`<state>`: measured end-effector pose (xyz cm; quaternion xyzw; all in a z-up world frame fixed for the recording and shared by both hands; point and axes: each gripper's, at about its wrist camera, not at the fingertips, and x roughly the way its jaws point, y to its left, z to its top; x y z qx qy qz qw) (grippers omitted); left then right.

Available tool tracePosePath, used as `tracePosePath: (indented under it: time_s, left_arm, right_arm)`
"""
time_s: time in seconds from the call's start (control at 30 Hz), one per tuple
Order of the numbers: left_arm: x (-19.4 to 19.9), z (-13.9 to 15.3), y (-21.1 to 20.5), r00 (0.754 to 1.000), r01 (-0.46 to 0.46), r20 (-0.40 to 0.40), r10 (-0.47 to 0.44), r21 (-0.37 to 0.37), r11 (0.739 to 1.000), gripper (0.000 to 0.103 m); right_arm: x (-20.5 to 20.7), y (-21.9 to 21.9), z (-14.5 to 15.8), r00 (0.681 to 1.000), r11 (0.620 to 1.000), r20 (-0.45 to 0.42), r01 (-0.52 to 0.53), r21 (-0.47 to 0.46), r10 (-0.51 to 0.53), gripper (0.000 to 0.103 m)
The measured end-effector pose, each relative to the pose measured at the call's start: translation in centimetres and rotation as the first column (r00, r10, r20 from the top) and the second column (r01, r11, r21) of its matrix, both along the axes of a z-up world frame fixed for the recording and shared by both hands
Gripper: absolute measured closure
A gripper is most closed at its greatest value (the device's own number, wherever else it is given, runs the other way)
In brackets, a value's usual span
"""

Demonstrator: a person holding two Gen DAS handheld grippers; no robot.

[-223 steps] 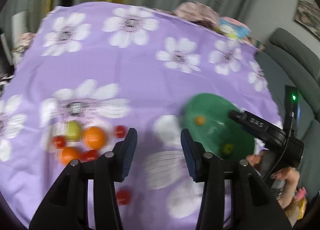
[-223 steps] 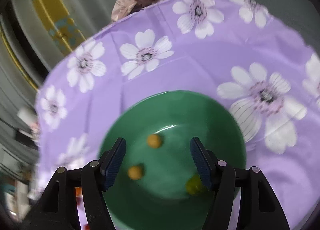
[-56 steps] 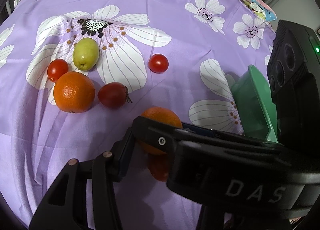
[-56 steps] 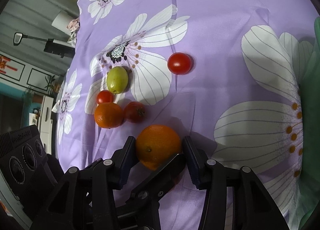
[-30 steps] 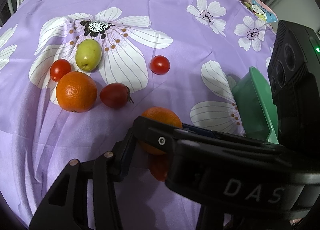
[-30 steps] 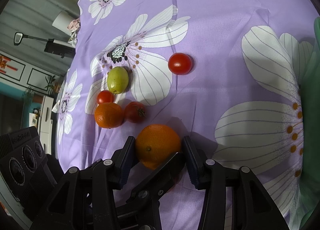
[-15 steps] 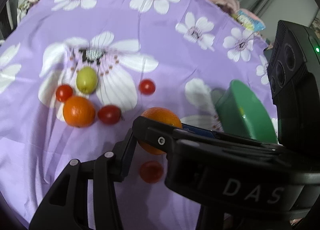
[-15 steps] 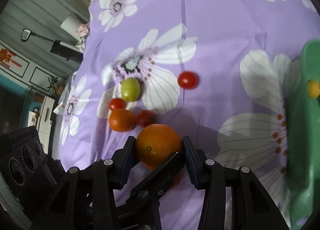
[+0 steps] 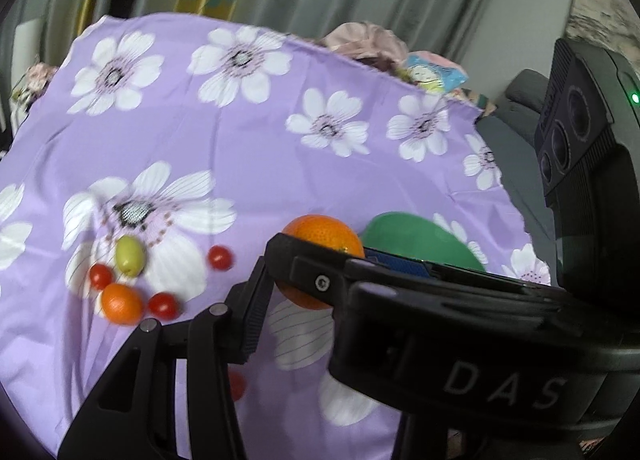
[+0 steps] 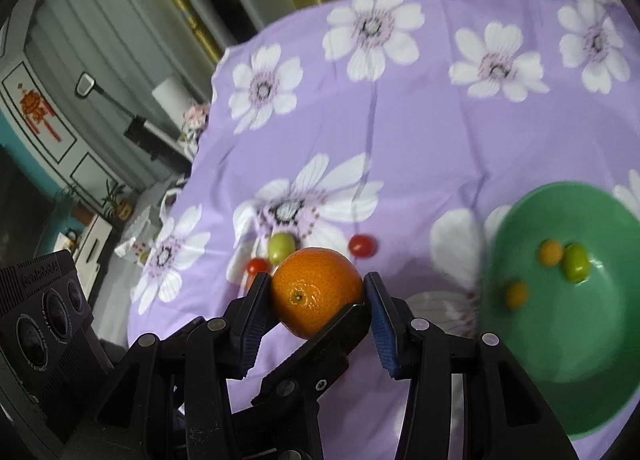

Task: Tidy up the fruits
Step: 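Carry the orange with the right gripper over the green bowl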

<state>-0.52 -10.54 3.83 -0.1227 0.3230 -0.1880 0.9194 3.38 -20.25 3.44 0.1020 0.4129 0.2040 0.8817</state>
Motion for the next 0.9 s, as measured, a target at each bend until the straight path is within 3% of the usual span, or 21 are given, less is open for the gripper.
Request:
tracePosePath:
  time_s: [0.47,0.9]
  left_arm:
    - [1.1,1.8,-7.9,0.986,0.162,0.043,-0.163,0.024,0.986,0.058]
    - [3.8,0.1,-12.9,0.958,0.283,-0.048,-0.282,0.006,0.959,0.058]
  right_arm:
    - [-1.0,-8.3,2.0,0.985,0.986,0.049,0.161,0.049,-0.163,0.054]
    - [-0.1,-14.0,0.4,0.950,0.948,-0.033,0.311,0.070,-0.309,0.054]
